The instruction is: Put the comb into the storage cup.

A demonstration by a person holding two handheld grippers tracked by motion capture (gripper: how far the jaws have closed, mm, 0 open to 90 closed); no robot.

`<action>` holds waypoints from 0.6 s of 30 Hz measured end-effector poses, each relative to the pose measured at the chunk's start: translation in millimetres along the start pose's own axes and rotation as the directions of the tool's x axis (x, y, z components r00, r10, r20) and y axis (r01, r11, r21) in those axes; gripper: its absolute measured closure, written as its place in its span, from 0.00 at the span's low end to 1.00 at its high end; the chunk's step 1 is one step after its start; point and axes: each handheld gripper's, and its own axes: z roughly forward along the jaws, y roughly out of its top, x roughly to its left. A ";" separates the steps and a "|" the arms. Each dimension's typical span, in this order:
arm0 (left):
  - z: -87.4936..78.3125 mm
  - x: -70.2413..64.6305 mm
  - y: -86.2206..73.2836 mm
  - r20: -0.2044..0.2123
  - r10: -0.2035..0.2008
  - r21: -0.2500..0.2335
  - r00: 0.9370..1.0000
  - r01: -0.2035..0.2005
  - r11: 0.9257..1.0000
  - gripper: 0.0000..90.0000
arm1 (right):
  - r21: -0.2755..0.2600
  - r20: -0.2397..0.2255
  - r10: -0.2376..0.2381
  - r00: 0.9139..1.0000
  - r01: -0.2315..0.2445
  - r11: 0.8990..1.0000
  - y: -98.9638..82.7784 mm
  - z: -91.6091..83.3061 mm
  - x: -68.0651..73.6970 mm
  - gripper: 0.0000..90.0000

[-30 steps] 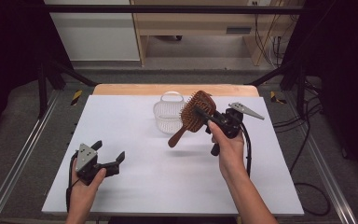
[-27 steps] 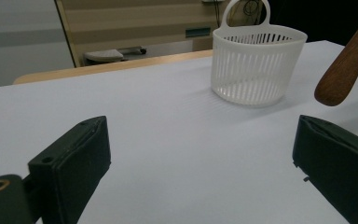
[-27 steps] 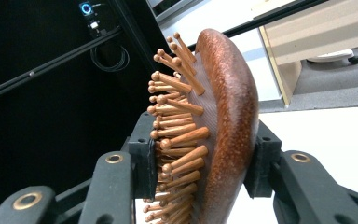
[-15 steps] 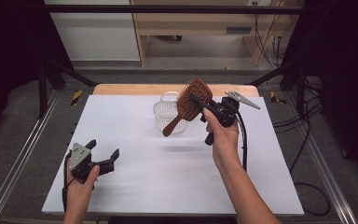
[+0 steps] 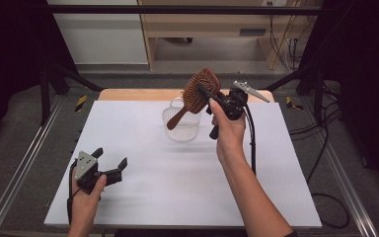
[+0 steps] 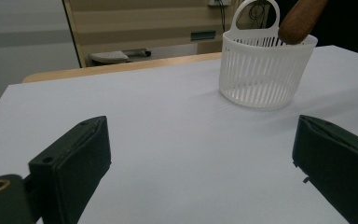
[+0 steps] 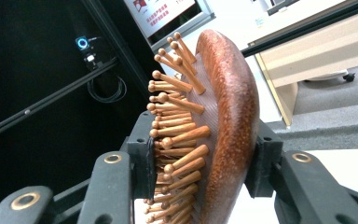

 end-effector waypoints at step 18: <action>-1.0 3.9 0.5 0.001 -0.013 -0.012 1.000 0.013 1.000 0.05 | -0.035 0.051 -0.032 0.998 0.033 0.999 5.1 24.3 -9.3 0.60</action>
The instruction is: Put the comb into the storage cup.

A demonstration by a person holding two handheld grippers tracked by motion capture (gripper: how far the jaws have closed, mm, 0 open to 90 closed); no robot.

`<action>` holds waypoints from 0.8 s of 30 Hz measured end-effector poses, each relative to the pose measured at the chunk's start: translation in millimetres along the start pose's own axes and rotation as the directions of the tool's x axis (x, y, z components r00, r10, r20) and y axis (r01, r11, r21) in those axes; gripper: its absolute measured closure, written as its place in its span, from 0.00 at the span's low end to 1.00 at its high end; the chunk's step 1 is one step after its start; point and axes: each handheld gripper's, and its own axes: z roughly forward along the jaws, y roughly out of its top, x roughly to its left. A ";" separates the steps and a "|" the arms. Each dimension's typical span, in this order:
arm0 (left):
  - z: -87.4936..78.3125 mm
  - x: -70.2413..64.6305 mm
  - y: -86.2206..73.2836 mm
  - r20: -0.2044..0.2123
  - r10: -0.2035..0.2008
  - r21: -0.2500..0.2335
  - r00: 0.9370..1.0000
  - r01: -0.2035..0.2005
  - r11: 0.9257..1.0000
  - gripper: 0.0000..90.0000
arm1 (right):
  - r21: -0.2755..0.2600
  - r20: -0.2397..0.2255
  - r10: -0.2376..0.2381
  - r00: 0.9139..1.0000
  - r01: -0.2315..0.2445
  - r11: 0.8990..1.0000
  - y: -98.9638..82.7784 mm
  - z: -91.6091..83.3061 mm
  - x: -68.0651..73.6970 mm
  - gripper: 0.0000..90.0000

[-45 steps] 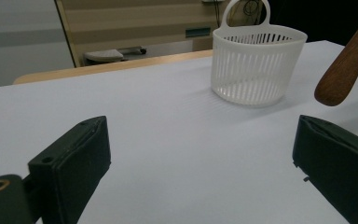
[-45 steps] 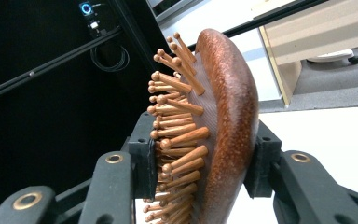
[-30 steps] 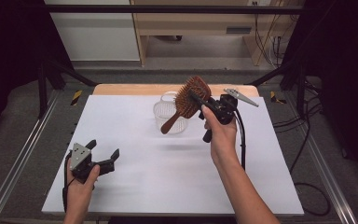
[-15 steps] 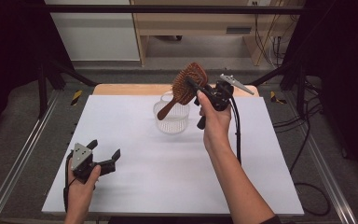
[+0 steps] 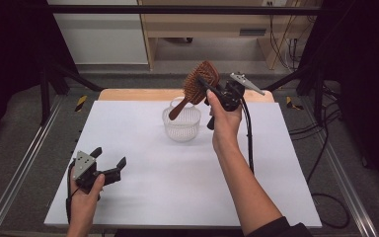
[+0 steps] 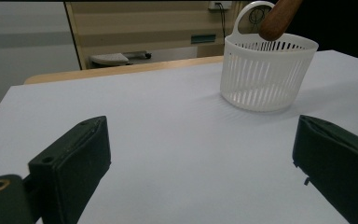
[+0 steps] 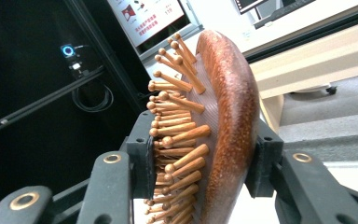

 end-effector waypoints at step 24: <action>-0.8 2.1 1.0 0.005 0.001 -0.007 1.000 -0.001 1.000 0.05 | 0.025 0.050 -0.035 0.998 0.034 0.999 -32.3 14.3 -16.8 0.60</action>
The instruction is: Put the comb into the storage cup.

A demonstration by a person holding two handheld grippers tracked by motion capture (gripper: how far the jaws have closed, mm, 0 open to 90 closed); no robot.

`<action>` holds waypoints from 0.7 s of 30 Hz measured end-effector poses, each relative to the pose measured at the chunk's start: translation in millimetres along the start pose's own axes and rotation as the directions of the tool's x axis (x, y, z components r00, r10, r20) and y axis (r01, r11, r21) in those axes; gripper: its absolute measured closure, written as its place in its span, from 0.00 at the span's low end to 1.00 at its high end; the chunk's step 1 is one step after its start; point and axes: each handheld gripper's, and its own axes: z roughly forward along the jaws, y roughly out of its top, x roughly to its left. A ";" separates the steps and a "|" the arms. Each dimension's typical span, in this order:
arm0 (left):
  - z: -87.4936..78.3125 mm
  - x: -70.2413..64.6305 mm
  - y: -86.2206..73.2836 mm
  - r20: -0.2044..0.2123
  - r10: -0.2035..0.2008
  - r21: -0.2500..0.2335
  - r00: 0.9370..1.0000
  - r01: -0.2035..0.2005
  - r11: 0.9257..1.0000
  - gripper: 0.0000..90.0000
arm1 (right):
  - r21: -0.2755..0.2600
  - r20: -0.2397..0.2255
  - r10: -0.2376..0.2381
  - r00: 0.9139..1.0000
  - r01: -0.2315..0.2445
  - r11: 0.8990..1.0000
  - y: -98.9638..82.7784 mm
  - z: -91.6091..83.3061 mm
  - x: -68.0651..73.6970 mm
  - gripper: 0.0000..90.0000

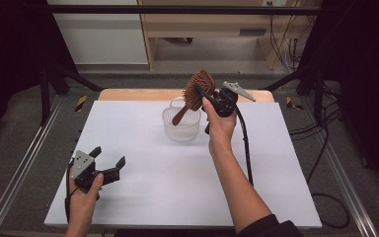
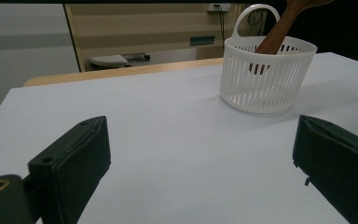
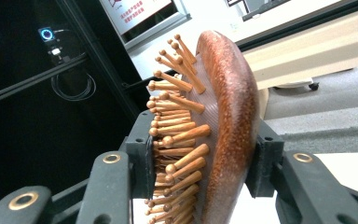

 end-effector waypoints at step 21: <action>0.2 -0.9 -0.8 0.010 0.003 0.006 1.000 -0.003 1.000 0.04 | 0.028 0.005 0.003 1.000 -0.004 1.000 -24.5 3.6 -8.4 0.60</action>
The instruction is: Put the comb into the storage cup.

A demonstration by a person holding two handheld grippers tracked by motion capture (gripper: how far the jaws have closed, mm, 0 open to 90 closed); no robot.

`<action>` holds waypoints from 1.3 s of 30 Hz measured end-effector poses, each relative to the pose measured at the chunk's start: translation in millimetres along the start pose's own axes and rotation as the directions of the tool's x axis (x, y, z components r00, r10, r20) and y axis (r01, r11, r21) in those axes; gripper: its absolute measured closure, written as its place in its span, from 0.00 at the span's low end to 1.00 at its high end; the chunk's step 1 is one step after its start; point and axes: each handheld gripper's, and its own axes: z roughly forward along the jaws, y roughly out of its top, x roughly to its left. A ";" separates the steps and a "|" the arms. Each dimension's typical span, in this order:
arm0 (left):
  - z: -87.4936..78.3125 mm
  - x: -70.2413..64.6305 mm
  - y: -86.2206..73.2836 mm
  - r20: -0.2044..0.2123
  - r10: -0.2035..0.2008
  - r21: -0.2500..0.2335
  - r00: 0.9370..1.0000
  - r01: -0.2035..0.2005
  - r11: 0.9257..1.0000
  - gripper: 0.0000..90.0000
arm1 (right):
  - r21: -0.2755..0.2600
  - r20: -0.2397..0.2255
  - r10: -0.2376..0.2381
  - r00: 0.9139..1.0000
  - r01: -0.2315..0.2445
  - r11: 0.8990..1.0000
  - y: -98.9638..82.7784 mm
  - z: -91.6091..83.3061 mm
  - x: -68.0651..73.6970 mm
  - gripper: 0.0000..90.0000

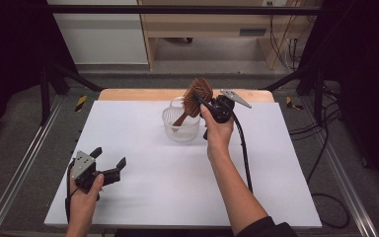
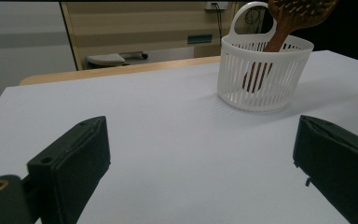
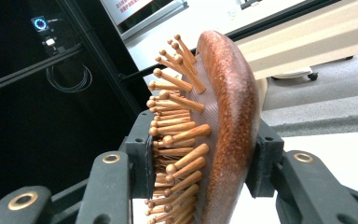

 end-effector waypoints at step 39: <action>0.9 -2.3 -0.2 -0.002 -0.003 0.000 1.000 0.003 1.000 0.04 | 0.010 -0.005 0.051 0.999 -0.051 0.999 -22.5 4.5 -3.6 0.59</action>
